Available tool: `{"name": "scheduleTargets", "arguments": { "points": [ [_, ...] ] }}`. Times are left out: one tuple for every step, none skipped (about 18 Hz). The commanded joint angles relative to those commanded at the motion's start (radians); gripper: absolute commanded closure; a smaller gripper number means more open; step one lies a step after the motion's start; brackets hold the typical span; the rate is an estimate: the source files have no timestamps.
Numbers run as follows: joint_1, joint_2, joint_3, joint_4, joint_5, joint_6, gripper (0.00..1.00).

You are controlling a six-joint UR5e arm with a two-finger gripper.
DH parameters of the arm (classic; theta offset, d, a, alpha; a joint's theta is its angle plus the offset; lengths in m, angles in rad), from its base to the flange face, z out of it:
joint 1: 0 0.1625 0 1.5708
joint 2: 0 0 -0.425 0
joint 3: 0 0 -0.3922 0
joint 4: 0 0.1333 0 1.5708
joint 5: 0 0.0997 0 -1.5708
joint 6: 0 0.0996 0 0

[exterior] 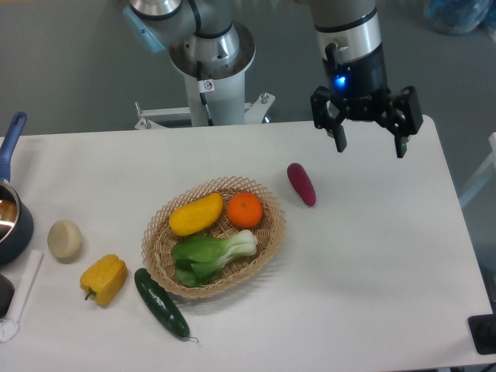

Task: Pick up the mango from the basket
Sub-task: 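Move the open gripper over the wicker basket toward the yellow mango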

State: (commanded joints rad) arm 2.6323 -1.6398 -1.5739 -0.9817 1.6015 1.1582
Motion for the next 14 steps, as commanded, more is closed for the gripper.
{"name": "scheduleTargets", "arguments": {
  "points": [
    [-0.002,0.0,0.0,0.0,0.003,0.0,0.0],
    [-0.006,0.0,-0.003,0.0,0.011,-0.002,0.0],
    [-0.006,0.0,-0.009,0.0,0.012,0.0,0.0],
    [-0.006,0.002,-0.015,0.002,0.012,0.0,0.0],
    [-0.005,0.005,-0.027,0.003,0.009,-0.002,0.0],
    [-0.005,0.017,-0.046,0.006,0.008,-0.005,0.0],
    [-0.005,0.024,-0.063,0.009,0.008,-0.011,0.0],
    [-0.003,0.026,-0.072,0.012,0.003,-0.011,0.0],
    [-0.002,0.025,-0.075,0.015,-0.002,-0.011,0.0],
    [-0.003,0.025,-0.075,0.015,-0.008,-0.012,0.0],
    [-0.006,0.025,-0.077,0.015,-0.012,-0.018,0.0],
    [-0.008,0.023,-0.077,0.015,-0.014,-0.047,0.0],
    [-0.009,0.023,-0.078,0.017,-0.015,-0.086,0.0],
    [-0.009,0.023,-0.083,0.023,-0.018,-0.115,0.0]
  ]
}}
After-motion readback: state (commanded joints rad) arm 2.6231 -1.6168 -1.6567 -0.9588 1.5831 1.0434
